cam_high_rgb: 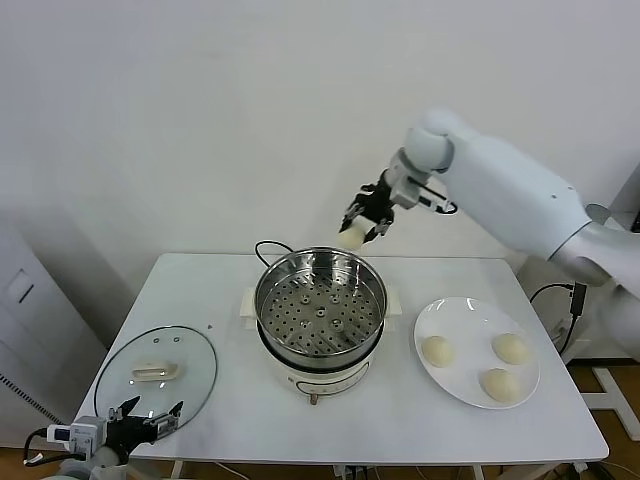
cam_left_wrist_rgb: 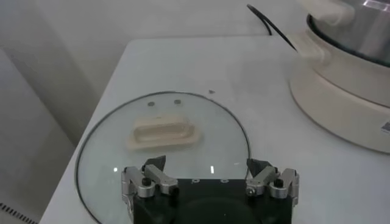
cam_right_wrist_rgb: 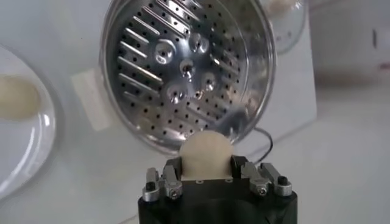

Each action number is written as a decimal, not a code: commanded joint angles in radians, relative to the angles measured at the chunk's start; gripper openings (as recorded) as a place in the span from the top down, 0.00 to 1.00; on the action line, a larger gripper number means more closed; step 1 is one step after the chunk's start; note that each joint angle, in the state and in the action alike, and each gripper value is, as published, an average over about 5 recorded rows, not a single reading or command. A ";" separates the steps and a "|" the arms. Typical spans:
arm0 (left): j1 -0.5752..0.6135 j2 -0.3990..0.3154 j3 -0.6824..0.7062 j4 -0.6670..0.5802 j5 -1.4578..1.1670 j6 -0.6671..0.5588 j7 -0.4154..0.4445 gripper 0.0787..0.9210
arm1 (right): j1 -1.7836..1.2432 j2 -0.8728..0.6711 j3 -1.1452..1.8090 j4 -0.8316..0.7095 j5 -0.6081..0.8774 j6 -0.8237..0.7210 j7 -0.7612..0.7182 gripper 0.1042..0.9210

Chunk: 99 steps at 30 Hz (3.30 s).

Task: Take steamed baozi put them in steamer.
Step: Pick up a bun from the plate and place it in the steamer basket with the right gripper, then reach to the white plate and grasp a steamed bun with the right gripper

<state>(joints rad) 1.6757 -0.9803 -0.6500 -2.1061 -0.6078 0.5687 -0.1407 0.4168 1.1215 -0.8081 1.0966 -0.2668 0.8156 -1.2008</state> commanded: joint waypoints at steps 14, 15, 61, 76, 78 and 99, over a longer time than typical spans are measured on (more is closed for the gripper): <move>-0.006 0.001 0.004 0.005 0.000 0.004 0.001 0.12 | -0.213 0.121 0.085 0.062 -0.463 0.057 0.064 0.51; -0.006 0.001 0.004 0.005 0.000 0.004 0.001 0.12 | -0.219 0.126 0.089 0.058 -0.467 0.057 0.064 0.51; -0.009 0.000 0.004 0.002 -0.007 0.006 -0.001 0.12 | -0.022 0.026 0.022 -0.083 0.037 -0.015 -0.052 0.12; -0.009 0.000 -0.007 -0.002 -0.031 0.010 -0.004 0.12 | 0.144 -0.153 -0.247 -0.280 0.487 -0.511 -0.162 0.12; -0.010 0.001 -0.007 -0.001 -0.035 0.010 -0.004 0.12 | 0.136 -0.176 -0.272 -0.271 0.503 -0.538 -0.159 0.12; -0.017 -0.008 -0.003 -0.012 -0.038 0.025 -0.012 0.12 | -0.091 -0.379 -0.337 -0.023 0.571 -0.766 -0.017 0.12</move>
<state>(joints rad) 1.6607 -0.9876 -0.6542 -2.1179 -0.6455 0.5907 -0.1506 0.4075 0.8172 -1.1110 1.0026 0.2586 0.1826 -1.2589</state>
